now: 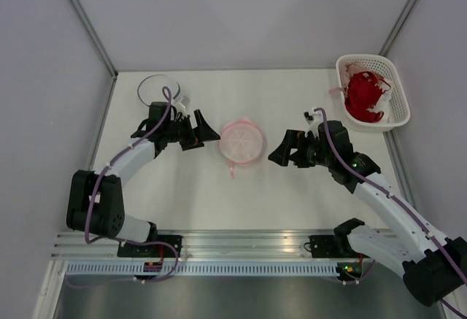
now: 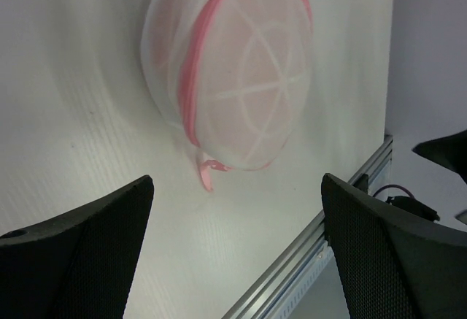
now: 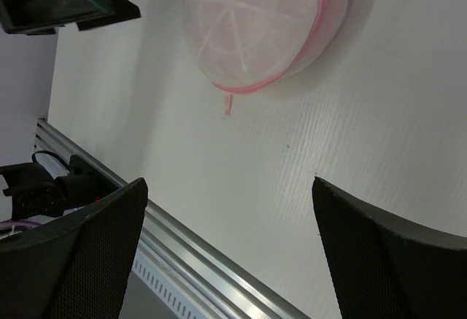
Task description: Unzip the laundry bag and remove the bra
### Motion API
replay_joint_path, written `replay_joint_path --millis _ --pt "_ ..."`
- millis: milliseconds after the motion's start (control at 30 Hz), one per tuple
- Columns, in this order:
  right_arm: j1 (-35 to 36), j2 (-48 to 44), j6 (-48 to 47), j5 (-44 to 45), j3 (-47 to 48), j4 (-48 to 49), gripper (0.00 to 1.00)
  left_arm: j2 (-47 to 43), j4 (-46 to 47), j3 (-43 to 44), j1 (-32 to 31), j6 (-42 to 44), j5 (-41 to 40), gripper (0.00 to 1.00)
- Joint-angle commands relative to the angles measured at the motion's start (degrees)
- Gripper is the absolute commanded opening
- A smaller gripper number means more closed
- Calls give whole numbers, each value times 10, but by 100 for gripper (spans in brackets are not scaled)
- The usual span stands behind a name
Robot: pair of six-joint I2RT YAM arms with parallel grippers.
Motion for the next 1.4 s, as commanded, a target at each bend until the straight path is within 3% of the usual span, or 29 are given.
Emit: replay_joint_path --millis 0,567,767,867,967,1100,1200,1267,1367 --pt "6 -19 29 2 -5 53 98 44 28 14 -11 23 -48 100" --pt "15 -12 51 -3 -33 98 98 146 213 -1 -55 -49 -55 99" --pt "16 -7 62 -6 -45 113 98 176 236 2 -64 -62 -52 97" --pt "16 -8 64 -3 -46 117 98 184 246 -1 -67 -63 -43 88" --pt "16 -12 65 0 -47 114 98 183 250 -4 -67 -64 -27 69" --pt "16 -14 66 3 -49 118 98 170 260 -15 -69 -72 -11 34" --pt "16 -15 68 5 -52 119 98 152 277 -32 -75 -91 -3 13" --pt "16 -22 70 14 -54 118 98 135 293 -50 -86 -110 2 6" --pt "16 -36 74 40 -62 118 98 109 338 -97 -104 -157 2 2"
